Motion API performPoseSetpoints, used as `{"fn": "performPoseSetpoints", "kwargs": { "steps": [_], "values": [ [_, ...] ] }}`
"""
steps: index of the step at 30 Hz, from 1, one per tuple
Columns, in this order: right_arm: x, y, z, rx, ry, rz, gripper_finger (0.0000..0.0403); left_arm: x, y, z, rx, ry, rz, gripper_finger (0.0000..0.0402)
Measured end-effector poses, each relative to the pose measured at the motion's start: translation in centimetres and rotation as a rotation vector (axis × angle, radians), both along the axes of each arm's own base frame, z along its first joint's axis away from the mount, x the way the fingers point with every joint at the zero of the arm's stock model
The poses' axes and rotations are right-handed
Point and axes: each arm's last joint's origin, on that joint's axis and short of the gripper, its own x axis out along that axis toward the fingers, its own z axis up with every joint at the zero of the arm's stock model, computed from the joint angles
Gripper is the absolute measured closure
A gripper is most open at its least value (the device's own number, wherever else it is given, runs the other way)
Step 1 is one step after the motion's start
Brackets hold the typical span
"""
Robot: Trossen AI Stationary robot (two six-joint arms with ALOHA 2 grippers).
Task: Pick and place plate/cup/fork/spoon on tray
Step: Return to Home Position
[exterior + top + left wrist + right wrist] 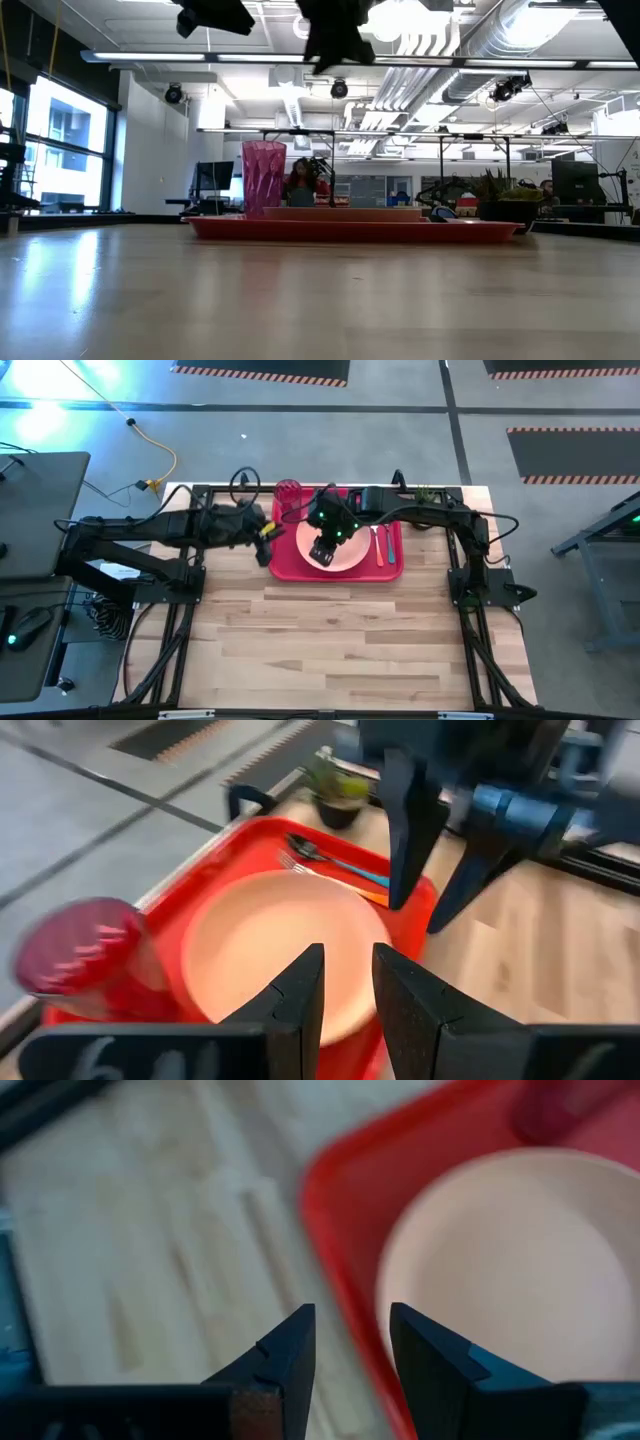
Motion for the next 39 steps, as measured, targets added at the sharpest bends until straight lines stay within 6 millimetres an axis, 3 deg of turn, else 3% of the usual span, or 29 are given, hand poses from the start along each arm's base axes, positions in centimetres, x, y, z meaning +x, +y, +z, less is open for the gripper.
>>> {"fn": "performPoseSetpoints", "kwargs": {
  "steps": [9, 13, 17, 25, 35, 39],
  "values": [
    [-0.1, 6.5, 6.4, -0.047, -0.251, 0.173, 0.0279, -3.4, -3.5, -3.3, -0.037, -0.111, -0.164, 0.0326],
    [-0.9, 8.8, 9.1, -0.094, -0.349, 0.19, 0.0279, -5.1, -4.2, -5.3, -0.017, -0.225, -0.231, 0.0326],
    [-1.9, 10.5, 10.5, -0.123, -0.44, 0.219, 0.0279, -6.6, -4.7, -7.3, -0.013, -0.292, -0.28, 0.0326],
    [-4.5, 10.8, 12.8, -0.156, -0.488, 0.2, 0.0279, -9.1, -5.1, -11.6, -0.02, -0.333, -0.333, 0.0326],
    [-10.5, 9.0, 15.0, -0.349, -0.381, 0.036, 0.0279, -11.5, -4.6, -16.4, -0.061, -0.46, -0.336, 0.0326],
    [-12.4, 8.6, 14.9, -0.388, -0.345, 0.039, 0.0279, -11.9, -4.4, -18.0, -0.077, -0.481, -0.343, 0.0326]
  ]
}}
